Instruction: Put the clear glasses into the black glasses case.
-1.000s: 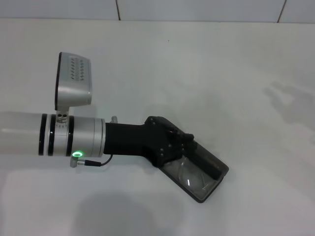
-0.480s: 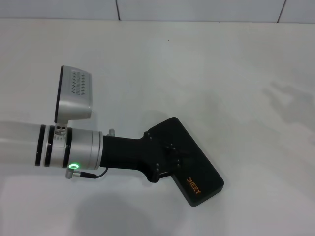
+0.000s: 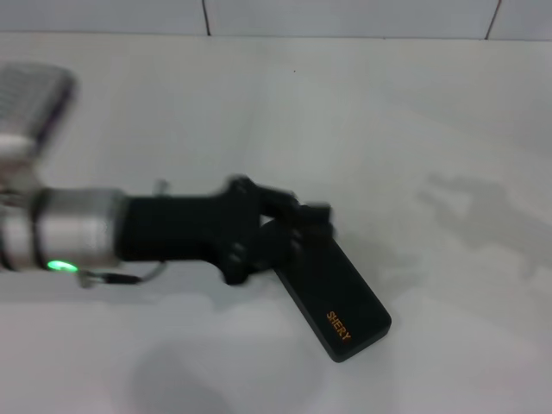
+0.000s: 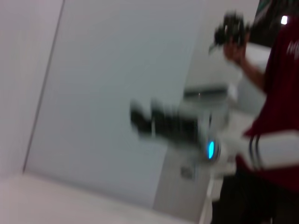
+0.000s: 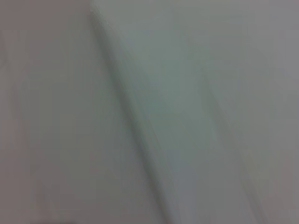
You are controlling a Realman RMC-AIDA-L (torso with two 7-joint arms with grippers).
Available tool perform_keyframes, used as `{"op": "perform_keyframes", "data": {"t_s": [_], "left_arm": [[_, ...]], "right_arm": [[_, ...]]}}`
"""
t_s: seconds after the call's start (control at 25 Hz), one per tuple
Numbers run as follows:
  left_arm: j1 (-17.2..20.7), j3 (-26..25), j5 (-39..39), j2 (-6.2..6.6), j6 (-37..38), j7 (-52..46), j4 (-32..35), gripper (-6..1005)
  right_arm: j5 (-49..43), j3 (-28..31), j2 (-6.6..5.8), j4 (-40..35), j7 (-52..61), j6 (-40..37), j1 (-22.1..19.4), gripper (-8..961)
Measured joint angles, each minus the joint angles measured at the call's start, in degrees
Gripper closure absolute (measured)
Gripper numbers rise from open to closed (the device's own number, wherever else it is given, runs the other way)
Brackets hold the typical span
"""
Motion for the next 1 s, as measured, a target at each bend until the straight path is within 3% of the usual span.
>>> {"op": "perform_keyframes", "data": {"t_s": [0.16, 0.28, 0.44, 0.56, 0.72, 0.8, 1.0], "left_arm": [[3.08, -1.34, -3.91, 2.47, 9.22, -2.63, 7.57, 773], [3.75, -1.71, -5.91, 4.0, 13.79, 1.97, 8.07, 737], [4.83, -2.87, -7.49, 5.81, 15.07, 2.51, 7.71, 627], [5.83, -3.45, -7.33, 6.44, 15.27, 1.82, 7.68, 545], [6.79, -3.58, -7.18, 6.91, 14.99, 2.2, 7.44, 353], [7.37, -4.15, -6.89, 6.93, 14.94, 2.37, 7.44, 288], [8.03, -8.21, -3.78, 6.26, 14.89, 3.93, 7.47, 200]], "right_arm": [[-7.5, -1.82, 0.18, -0.21, -1.93, -3.3, 2.46, 659], [-10.78, -8.1, 0.4, 0.3, -2.04, -2.52, 4.26, 659], [-11.33, -15.98, 0.89, 0.28, -3.52, 0.08, 6.07, 557], [-9.48, -18.92, 1.02, 1.44, -4.89, 0.45, 7.69, 460], [-8.44, -21.76, 1.16, 3.02, -5.91, 0.55, 9.6, 318], [-7.96, -23.06, 1.21, 3.77, -6.35, 0.58, 10.66, 100], [-6.61, -24.03, 1.21, 4.18, -6.68, 0.55, 11.41, 71]]}}
